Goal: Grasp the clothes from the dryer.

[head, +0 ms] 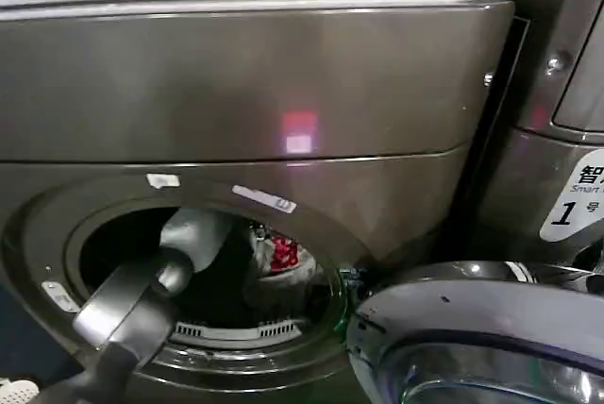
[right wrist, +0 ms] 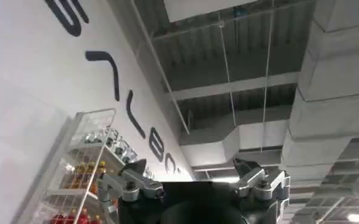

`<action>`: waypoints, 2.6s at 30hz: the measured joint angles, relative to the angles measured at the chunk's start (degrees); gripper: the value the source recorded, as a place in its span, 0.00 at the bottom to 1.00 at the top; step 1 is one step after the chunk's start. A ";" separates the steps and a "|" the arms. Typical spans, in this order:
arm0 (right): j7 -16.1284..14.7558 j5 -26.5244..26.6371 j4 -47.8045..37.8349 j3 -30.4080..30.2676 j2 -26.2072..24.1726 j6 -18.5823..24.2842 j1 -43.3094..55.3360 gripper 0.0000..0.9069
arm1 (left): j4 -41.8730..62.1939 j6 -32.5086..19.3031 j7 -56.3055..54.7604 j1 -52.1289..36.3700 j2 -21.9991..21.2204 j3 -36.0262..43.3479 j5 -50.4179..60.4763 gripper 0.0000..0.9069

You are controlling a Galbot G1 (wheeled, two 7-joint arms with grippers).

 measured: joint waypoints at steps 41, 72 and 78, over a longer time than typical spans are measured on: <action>-0.11 -0.34 -0.04 -0.58 0.37 0.69 0.37 1.00 | -0.64 -0.69 3.33 4.11 0.56 -2.59 -9.77 0.00; 1.28 -1.38 0.09 -1.34 -0.20 1.44 0.95 1.00 | -49.98 0.75 -48.72 35.08 -2.00 -38.13 -32.55 0.00; 1.28 -1.48 0.23 -1.30 -0.40 2.36 0.93 1.00 | -57.66 -1.97 -53.87 40.87 -4.17 -41.40 -33.02 0.00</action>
